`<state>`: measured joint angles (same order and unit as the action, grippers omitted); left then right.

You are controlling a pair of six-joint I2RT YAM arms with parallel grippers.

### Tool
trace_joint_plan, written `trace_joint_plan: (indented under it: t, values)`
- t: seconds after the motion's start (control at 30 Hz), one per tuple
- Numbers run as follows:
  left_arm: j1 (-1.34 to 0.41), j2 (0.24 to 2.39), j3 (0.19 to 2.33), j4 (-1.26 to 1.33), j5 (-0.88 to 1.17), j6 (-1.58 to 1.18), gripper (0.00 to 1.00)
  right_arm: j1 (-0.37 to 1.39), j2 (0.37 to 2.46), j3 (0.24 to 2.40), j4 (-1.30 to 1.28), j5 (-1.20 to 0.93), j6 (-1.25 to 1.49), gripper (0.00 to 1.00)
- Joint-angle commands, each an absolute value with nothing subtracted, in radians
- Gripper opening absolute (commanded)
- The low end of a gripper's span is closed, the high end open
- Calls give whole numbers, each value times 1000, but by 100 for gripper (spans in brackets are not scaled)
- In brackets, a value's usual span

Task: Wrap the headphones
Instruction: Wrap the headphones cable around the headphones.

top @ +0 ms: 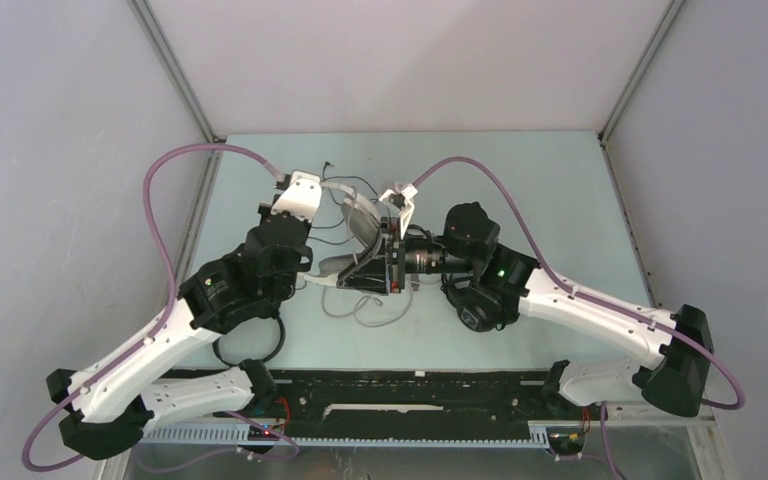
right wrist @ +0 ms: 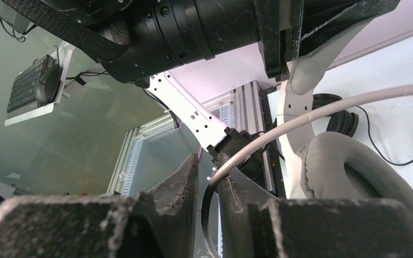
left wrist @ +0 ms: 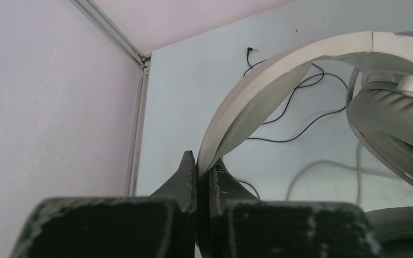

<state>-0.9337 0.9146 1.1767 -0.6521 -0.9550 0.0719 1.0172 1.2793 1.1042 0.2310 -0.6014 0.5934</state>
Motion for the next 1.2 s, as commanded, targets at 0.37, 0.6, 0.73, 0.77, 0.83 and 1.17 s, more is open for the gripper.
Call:
trace_joint_plan:
  t: [0.37,0.6,0.73,0.77,0.83,1.17]
  values:
    - [-924,877,1232,-492,-1068,-230,0,1189,1283,1146,122,-101,258,21]
    - [-923,857,1259,-480,-1003,-293,0,1280,1260,1035,254,82,65,24]
    - [-923,855,1296,-513,-954,-333,0,1302,1227,881,463,118,-29,26]
    - [-924,857,1308,-524,-943,-343,0,1304,1225,853,518,115,-55,27]
    - [-923,859,1329,-540,-922,-357,0,1313,1231,813,599,103,-100,28]
    - [-924,864,1409,-592,-855,-398,0,1356,1361,692,991,176,-255,43]
